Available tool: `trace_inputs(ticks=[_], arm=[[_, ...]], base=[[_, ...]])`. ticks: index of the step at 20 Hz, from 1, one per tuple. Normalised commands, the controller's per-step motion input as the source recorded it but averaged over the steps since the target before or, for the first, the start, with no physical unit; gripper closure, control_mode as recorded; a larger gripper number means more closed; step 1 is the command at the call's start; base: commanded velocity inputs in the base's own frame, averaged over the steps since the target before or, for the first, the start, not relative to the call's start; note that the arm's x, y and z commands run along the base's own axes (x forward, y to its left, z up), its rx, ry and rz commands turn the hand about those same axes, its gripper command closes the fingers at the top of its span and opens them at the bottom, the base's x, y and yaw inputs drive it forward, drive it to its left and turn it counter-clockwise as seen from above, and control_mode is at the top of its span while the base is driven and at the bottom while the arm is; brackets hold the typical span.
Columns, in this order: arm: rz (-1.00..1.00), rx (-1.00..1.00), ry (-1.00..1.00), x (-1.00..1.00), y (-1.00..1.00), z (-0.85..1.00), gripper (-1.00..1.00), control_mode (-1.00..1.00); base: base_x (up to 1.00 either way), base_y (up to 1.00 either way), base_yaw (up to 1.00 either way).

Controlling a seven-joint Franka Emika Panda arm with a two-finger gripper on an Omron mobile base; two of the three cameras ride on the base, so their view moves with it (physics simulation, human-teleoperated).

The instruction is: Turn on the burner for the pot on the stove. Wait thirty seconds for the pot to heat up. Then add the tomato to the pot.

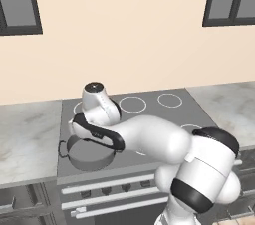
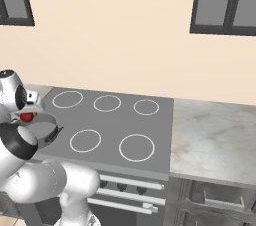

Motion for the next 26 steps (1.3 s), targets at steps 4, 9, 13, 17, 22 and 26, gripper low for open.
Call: trace_inputs(ticks=[4,9,13,17,22,26], arm=[[0.00,0.00,0.00,0.00,0.00,-0.11,1.00,-1.00],[0.00,0.00,0.00,0.00,0.00,-0.13,1.00,-1.00],[0.00,0.00,0.00,0.03,0.00,-0.13,1.00,-1.00],[0.00,0.00,0.00,0.04,0.00,-0.13,1.00,-1.00],[0.00,0.00,0.00,0.06,0.00,-0.16,1.00,-1.00],[0.00,0.00,0.00,0.11,0.00,-0.16,1.00,-1.00]], base=[[0.00,0.00,0.00],[0.00,0.00,0.00],[0.00,0.00,0.00],[0.00,0.00,0.00],[0.00,0.00,0.00],[0.00,0.00,0.00]])
